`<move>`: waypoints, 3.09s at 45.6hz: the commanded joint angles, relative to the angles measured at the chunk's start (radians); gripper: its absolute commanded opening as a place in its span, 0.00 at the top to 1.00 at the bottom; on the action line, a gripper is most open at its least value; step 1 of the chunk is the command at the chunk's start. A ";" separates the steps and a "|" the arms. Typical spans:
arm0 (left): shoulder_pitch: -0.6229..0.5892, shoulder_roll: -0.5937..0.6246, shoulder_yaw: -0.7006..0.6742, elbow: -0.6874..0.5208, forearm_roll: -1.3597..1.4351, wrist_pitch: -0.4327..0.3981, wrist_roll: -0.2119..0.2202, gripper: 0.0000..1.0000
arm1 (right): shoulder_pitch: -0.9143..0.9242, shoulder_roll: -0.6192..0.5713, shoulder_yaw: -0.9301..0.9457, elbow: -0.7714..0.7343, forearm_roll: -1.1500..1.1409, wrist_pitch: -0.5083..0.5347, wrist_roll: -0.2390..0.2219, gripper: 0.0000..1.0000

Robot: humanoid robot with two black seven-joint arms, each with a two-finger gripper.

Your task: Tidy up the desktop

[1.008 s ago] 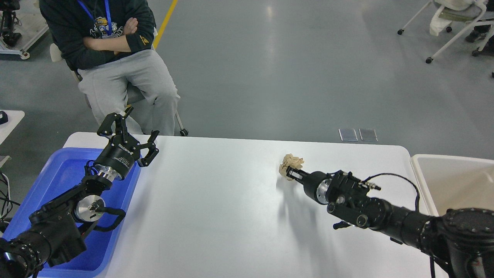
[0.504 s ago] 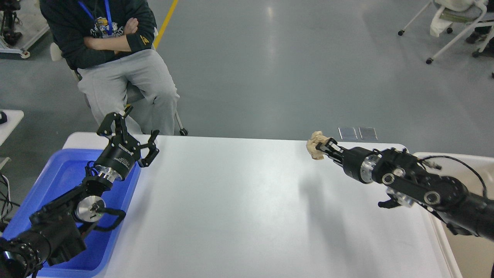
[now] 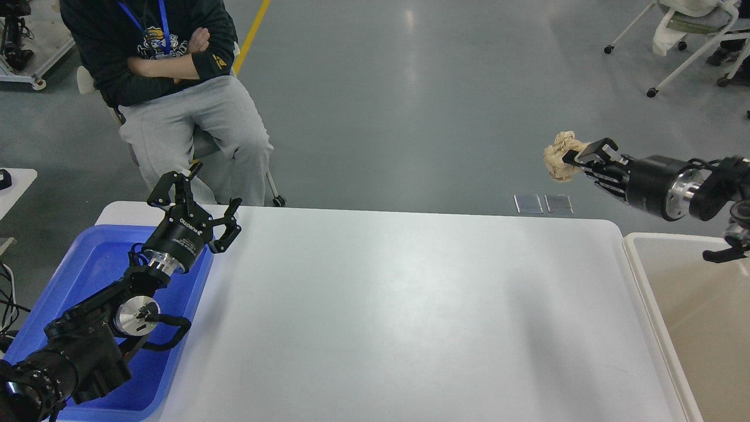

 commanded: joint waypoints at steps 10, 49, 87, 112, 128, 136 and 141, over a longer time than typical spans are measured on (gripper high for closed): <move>-0.001 0.000 0.000 0.000 0.000 0.000 0.000 0.00 | 0.009 -0.079 -0.021 -0.276 0.050 0.013 -0.047 0.91; 0.000 0.000 0.000 0.000 0.000 0.000 0.000 0.00 | -0.349 0.423 -0.001 -1.225 0.475 0.001 -0.049 0.90; 0.000 0.000 0.000 0.000 0.000 0.000 0.000 0.00 | -0.464 0.509 0.009 -1.236 0.633 -0.097 -0.080 0.53; 0.000 0.000 0.000 0.000 0.000 0.000 0.000 0.00 | -0.433 0.497 0.007 -1.237 0.633 -0.111 -0.074 0.01; 0.000 0.000 0.000 0.000 0.000 0.000 0.000 0.00 | -0.263 0.480 0.094 -1.220 0.676 -0.099 -0.066 0.01; 0.000 0.000 0.000 0.000 0.000 0.000 0.000 0.00 | -0.149 0.475 0.177 -1.125 0.679 -0.094 -0.066 0.01; 0.000 0.000 0.000 0.000 0.000 0.000 0.000 0.00 | -0.083 0.466 0.237 -1.036 0.681 -0.093 -0.067 0.00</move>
